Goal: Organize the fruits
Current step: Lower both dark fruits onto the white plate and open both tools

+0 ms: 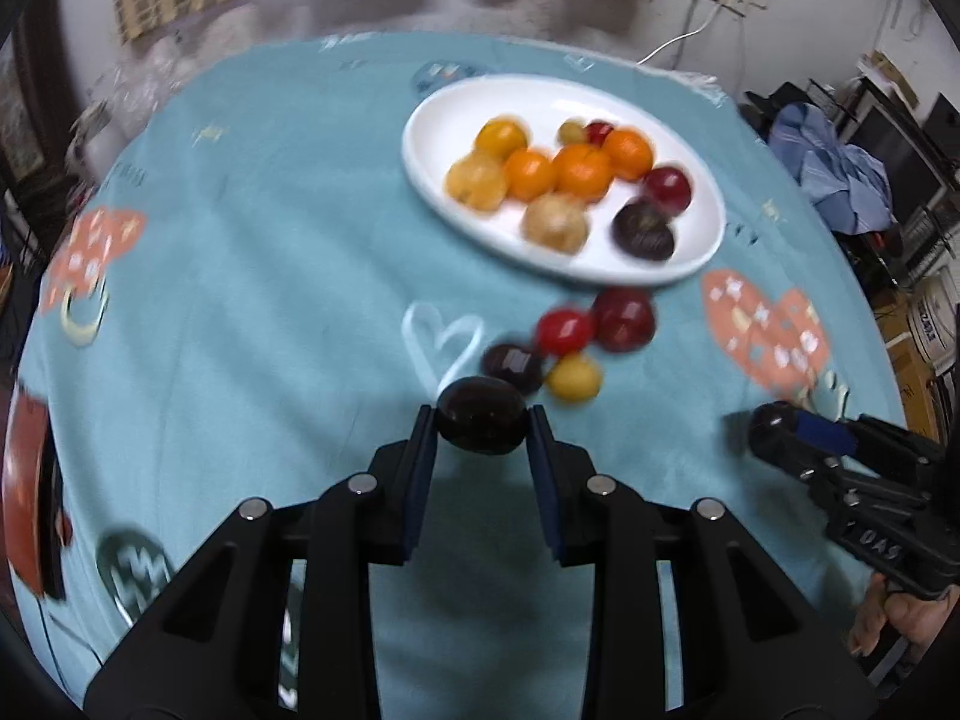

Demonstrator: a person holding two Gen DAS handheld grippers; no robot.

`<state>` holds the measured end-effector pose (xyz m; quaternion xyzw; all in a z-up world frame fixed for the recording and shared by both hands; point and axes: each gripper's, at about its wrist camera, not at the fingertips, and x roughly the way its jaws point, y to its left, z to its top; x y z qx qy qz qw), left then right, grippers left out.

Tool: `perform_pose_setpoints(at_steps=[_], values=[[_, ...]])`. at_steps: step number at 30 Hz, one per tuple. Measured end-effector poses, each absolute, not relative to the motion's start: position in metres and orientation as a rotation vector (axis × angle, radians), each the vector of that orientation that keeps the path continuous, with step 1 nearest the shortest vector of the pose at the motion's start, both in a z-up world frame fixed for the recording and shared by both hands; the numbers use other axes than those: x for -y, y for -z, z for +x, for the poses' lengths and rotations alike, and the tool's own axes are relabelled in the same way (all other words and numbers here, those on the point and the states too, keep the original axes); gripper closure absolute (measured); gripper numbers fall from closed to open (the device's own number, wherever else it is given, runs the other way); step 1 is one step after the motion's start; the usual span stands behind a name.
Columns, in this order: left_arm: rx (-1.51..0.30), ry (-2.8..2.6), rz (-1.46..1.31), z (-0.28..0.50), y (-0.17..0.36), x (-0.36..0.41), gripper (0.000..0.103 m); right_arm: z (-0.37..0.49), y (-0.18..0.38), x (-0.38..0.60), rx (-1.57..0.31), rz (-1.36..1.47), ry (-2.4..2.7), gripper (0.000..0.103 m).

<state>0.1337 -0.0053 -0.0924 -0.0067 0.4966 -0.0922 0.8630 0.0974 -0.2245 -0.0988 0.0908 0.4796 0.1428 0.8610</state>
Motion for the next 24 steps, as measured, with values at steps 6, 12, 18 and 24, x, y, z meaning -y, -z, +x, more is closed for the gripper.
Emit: perform_pose_setpoints(at_steps=[6,12,18,24], values=[[-0.929,0.215,0.003,0.209,0.047,0.022,0.072,0.158,0.042,0.242,-0.845,0.172,-0.263,0.070],[-0.884,0.223,0.020,0.296,0.037,0.042,0.072,0.239,0.034,0.230,-0.795,0.150,-0.275,0.070],[-0.932,0.222,0.009,0.346,0.073,0.050,0.072,0.308,0.055,0.207,-0.800,0.111,-0.286,0.070],[-0.985,0.215,-0.018,0.370,0.106,0.049,0.062,0.357,0.083,0.198,-0.890,0.123,-0.297,0.064]])
